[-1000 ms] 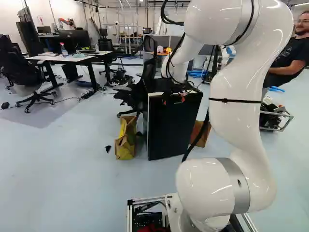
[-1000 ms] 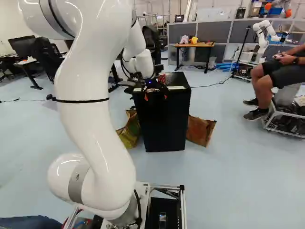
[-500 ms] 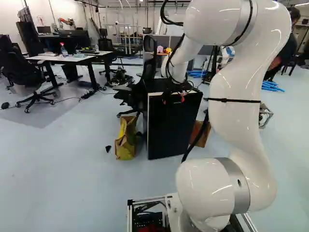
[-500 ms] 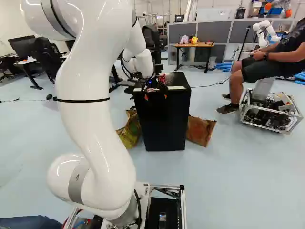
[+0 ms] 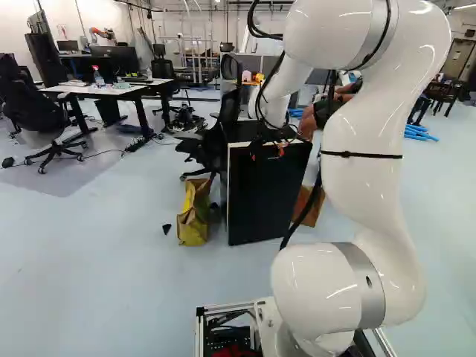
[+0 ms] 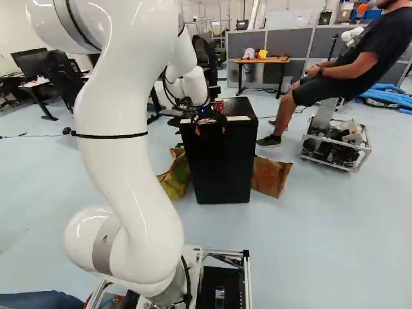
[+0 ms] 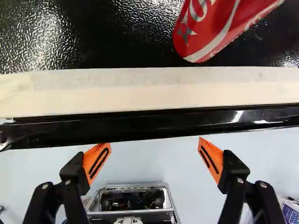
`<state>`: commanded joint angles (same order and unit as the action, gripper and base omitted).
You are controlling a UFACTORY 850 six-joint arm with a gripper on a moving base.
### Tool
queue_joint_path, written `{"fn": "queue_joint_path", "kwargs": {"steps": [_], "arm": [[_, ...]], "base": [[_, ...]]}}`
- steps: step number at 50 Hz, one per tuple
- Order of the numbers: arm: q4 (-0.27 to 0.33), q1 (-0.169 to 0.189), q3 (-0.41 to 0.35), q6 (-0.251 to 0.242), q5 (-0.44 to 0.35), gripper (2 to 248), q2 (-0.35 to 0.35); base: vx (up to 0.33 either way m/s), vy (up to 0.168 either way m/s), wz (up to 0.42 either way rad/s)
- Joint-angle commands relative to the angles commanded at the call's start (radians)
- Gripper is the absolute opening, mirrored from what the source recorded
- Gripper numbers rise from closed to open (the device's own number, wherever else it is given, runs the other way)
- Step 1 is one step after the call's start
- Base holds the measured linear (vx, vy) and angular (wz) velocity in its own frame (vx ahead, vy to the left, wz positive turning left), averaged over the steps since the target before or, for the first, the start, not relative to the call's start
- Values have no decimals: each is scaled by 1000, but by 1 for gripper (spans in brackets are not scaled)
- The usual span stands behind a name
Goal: Grab a drink from the fridge
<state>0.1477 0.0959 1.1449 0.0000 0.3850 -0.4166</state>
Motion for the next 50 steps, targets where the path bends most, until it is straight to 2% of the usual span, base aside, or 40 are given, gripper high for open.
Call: {"fn": "queue_joint_path", "kwargs": {"steps": [13,20,50], "arm": [[0,4,-64,0,-2,247,49],[-1,7,-101,0,-30,247,77],[-90,18,-257,0,-322,247,204]], "base": [[0,0,0],[0,0,0],[0,0,0]]}}
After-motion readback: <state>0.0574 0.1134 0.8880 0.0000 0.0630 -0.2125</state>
